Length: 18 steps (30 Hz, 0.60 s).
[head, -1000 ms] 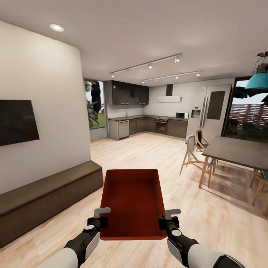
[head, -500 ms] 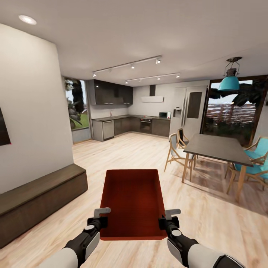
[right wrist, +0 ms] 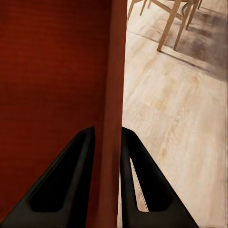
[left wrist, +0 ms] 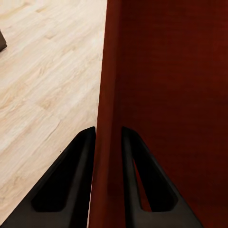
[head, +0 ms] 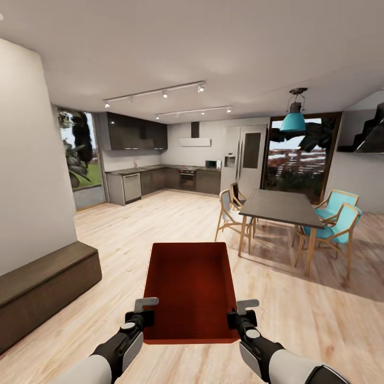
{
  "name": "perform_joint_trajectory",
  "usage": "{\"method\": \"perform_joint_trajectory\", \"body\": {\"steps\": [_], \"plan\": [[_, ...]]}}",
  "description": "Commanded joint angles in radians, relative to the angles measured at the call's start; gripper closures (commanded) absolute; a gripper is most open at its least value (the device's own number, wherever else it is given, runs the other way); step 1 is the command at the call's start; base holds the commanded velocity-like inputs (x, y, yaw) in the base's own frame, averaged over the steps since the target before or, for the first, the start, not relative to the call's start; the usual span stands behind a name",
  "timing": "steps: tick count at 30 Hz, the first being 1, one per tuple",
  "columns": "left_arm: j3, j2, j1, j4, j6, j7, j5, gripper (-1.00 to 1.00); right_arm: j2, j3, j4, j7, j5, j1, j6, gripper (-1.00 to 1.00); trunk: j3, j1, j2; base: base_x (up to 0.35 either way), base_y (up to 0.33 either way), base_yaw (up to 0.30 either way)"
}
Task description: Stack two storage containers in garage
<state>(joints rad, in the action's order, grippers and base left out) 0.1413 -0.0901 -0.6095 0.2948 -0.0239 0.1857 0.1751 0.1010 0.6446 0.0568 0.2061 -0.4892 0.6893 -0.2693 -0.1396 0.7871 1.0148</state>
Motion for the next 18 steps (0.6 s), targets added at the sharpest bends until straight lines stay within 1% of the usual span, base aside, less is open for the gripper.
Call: {"method": "perform_joint_trajectory", "body": {"steps": [1, 18], "plan": [[-0.005, 0.0, -0.001, 0.004, -0.002, 0.014, -0.009, 1.0, 0.003, -0.039, -0.002, 0.004, -0.015, 0.001, -0.001, 1.0, -0.001, 0.0, 0.001, 0.0, 0.0, -0.287], [-0.002, 0.0, -0.001, 0.006, -0.002, 0.014, -0.011, 1.0, 0.003, -0.039, -0.002, 0.003, -0.015, 0.001, -0.002, 1.0, -0.001, 0.0, 0.001, 0.0, 0.0, -0.287]]}}
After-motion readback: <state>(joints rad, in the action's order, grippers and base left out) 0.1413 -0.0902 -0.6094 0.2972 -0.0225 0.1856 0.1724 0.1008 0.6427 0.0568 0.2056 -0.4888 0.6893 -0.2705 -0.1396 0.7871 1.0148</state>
